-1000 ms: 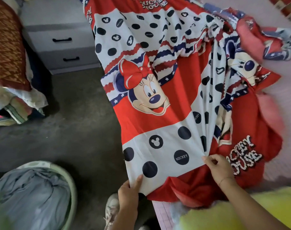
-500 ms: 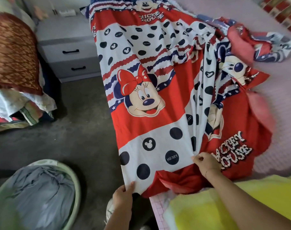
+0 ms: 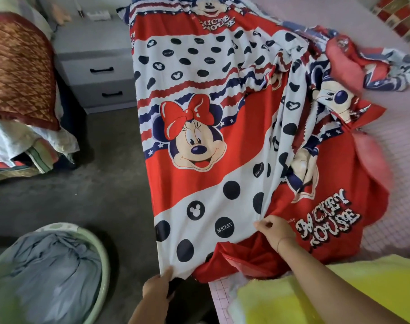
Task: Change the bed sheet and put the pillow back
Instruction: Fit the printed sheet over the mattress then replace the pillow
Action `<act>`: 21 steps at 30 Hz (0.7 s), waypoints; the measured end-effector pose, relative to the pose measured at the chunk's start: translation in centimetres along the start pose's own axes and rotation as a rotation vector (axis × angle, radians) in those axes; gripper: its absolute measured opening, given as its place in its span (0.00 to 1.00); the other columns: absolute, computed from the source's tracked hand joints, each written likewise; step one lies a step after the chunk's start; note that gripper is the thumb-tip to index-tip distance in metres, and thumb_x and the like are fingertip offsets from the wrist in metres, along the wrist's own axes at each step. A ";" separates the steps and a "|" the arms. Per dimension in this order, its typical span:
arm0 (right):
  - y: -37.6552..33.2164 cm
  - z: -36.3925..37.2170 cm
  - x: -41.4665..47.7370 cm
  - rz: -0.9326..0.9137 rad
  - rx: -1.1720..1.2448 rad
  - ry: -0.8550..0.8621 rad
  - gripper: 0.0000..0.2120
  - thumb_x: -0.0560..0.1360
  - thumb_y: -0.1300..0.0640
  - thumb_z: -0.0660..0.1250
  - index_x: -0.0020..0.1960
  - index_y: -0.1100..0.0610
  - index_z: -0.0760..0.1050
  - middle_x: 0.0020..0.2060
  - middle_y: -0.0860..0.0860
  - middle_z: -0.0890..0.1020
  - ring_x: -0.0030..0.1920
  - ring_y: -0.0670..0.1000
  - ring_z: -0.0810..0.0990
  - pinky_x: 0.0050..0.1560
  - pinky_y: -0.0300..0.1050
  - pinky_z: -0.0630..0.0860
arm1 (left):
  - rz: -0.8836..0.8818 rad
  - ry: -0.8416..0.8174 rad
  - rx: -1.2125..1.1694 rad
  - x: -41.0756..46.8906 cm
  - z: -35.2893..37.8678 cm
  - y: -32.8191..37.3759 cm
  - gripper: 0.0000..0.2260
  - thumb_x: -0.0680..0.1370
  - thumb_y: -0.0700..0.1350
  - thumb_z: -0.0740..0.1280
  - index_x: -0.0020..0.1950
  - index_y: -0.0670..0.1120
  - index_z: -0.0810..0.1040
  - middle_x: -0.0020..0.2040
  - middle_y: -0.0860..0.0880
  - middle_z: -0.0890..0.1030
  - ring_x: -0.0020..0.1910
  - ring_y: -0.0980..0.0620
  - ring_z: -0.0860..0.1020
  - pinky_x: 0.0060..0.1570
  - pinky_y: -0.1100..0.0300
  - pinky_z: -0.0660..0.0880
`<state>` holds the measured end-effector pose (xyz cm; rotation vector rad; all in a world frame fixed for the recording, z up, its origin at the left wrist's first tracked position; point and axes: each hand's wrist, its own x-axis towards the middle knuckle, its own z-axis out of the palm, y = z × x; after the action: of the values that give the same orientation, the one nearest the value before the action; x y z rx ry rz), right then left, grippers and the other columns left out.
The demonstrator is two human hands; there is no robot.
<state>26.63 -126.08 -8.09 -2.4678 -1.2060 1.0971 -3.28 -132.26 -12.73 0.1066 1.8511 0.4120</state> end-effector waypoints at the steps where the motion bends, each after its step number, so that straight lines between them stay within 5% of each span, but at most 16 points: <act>1: 0.1 -0.3 0.4 0.007 0.083 0.039 0.12 0.73 0.47 0.71 0.37 0.51 0.71 0.36 0.46 0.78 0.46 0.55 0.79 0.55 0.53 0.73 | -0.025 -0.019 -0.022 0.3 -0.1 0.2 0.14 0.76 0.43 0.71 0.49 0.31 0.77 0.39 0.39 0.77 0.34 0.42 0.75 0.33 0.57 0.70; 4: 0.5 -2.0 1.3 0.070 0.198 0.302 0.19 0.68 0.40 0.72 0.42 0.55 0.72 0.43 0.53 0.79 0.49 0.60 0.79 0.51 0.53 0.74 | 0.000 -0.039 -0.033 1.1 0.1 1.2 0.19 0.76 0.46 0.71 0.55 0.30 0.78 0.43 0.38 0.79 0.39 0.42 0.77 0.42 0.54 0.72; 7: 1.7 -3.9 2.7 0.251 0.129 0.490 0.30 0.66 0.35 0.71 0.54 0.59 0.76 0.55 0.59 0.79 0.57 0.62 0.78 0.58 0.59 0.71 | 0.065 0.003 0.018 2.0 0.9 2.9 0.25 0.76 0.54 0.69 0.62 0.34 0.76 0.53 0.38 0.80 0.55 0.38 0.78 0.60 0.49 0.73; 10: 2.2 -4.5 3.3 0.356 0.054 0.391 0.34 0.68 0.32 0.68 0.59 0.59 0.77 0.60 0.58 0.78 0.61 0.62 0.75 0.64 0.61 0.63 | 0.237 0.030 0.155 1.9 2.6 3.9 0.30 0.74 0.61 0.67 0.68 0.41 0.71 0.61 0.41 0.77 0.60 0.39 0.75 0.60 0.44 0.74; 13: 2.5 -3.9 3.5 0.376 -0.103 0.234 0.31 0.70 0.28 0.61 0.44 0.57 0.81 0.47 0.56 0.81 0.53 0.61 0.78 0.61 0.59 0.63 | 0.536 0.071 0.274 -1.0 4.9 4.2 0.31 0.74 0.61 0.69 0.72 0.48 0.69 0.68 0.48 0.72 0.67 0.43 0.71 0.66 0.44 0.68; 17: 1.9 -3.4 3.8 0.277 -0.076 0.168 0.20 0.76 0.41 0.64 0.38 0.57 0.75 0.41 0.55 0.78 0.53 0.61 0.78 0.63 0.56 0.67 | 0.886 -0.095 0.475 -5.3 8.5 3.1 0.35 0.63 0.71 0.60 0.63 0.53 0.77 0.63 0.56 0.75 0.64 0.53 0.71 0.65 0.52 0.66; 21: 3.3 -3.8 3.2 0.266 -0.165 0.107 0.17 0.76 0.46 0.65 0.35 0.56 0.71 0.42 0.55 0.80 0.50 0.59 0.79 0.61 0.54 0.71 | 0.963 -0.190 0.611 -5.9 9.8 1.8 0.47 0.56 0.83 0.50 0.63 0.56 0.78 0.67 0.60 0.72 0.68 0.56 0.68 0.68 0.55 0.63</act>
<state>32.50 -125.28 -8.56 -2.8379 -0.9964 0.9414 7.53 -129.97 -9.36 1.4316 1.5756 0.4411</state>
